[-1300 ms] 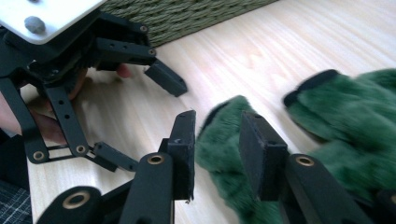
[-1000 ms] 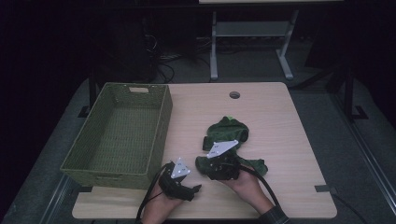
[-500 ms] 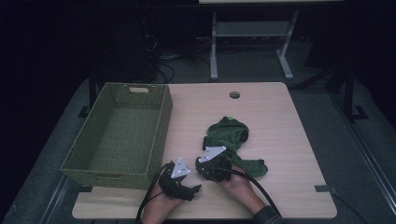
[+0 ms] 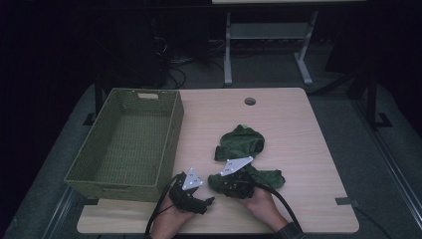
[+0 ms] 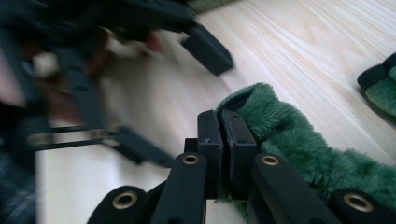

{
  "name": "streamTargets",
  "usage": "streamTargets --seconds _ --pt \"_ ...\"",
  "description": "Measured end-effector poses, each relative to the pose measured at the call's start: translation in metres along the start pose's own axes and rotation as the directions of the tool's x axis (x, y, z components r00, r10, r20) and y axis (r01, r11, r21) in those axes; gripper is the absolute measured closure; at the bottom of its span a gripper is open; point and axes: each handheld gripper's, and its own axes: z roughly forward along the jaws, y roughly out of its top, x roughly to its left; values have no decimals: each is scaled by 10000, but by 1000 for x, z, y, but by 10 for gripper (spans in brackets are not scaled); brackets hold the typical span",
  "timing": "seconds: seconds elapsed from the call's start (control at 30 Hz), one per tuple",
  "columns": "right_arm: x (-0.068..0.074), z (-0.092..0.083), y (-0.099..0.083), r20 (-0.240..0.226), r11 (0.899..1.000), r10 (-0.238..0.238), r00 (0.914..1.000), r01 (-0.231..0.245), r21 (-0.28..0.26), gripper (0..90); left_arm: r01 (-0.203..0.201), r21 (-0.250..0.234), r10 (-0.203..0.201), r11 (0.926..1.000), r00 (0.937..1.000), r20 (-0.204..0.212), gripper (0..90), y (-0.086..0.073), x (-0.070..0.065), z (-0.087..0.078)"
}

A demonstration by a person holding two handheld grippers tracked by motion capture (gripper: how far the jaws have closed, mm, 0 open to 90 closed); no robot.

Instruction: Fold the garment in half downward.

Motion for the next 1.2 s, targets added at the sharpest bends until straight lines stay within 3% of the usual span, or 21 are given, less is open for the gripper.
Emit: streamTargets --seconds 0.1,0.17,0.27,0.4,0.6,0.77,0.87,0.9,0.93,1.0,1.1,1.2 --pt "7 -18 2 -572 9982 -86 9983 51 -597 866 3 6 -3 10000 10000 10 131 0 0 0" --pt "9 -25 3 -387 9969 -195 9991 165 -772 864 39 -1 -39 10000 10000 17 131 0 0 0" --pt "-1 -35 0 125 9960 147 9998 -136 -887 859 38 -4 -38 10000 10000 15 131 0 0 0" --pt "-12 -44 -6 421 9935 478 9980 -431 -1055 857 -5 -5 5 10000 10000 0 131 0 0 0" --pt "-29 -72 -16 862 9805 1061 9906 -898 -1747 852 35 -6 -35 10000 10000 13 131 0 0 0" --pt "-38 -86 -25 1170 9739 1377 9835 -1129 -1969 838 1 3 -1 10000 10000 2 131 0 0 0" --pt "-46 -92 -34 1579 9721 1681 9730 -1371 -1904 835 31 3 -31 10000 10000 12 131 0 0 0" --pt "-46 -92 -34 1579 9721 1681 9730 -1371 -1904 835 60 -25 -60 10000 10000 28 131 0 0 0" --pt "-53 -93 -40 1886 9729 1891 9637 -1578 -1690 835 -16 40 16 10000 10000 28 131 0 0 0" --pt "-59 -90 -46 2022 9726 2139 9557 -1891 -1352 839 -29 41 28 10000 10000 28 131 0 0 0" --pt "-64 -82 -51 2021 9746 2188 9546 -2035 -937 843 -25 45 25 10000 10000 27 131 0 0 0" --pt "-63 -75 -49 1692 9770 2079 9634 -1962 -836 851 -24 43 24 10000 10000 24 131 0 0 0"
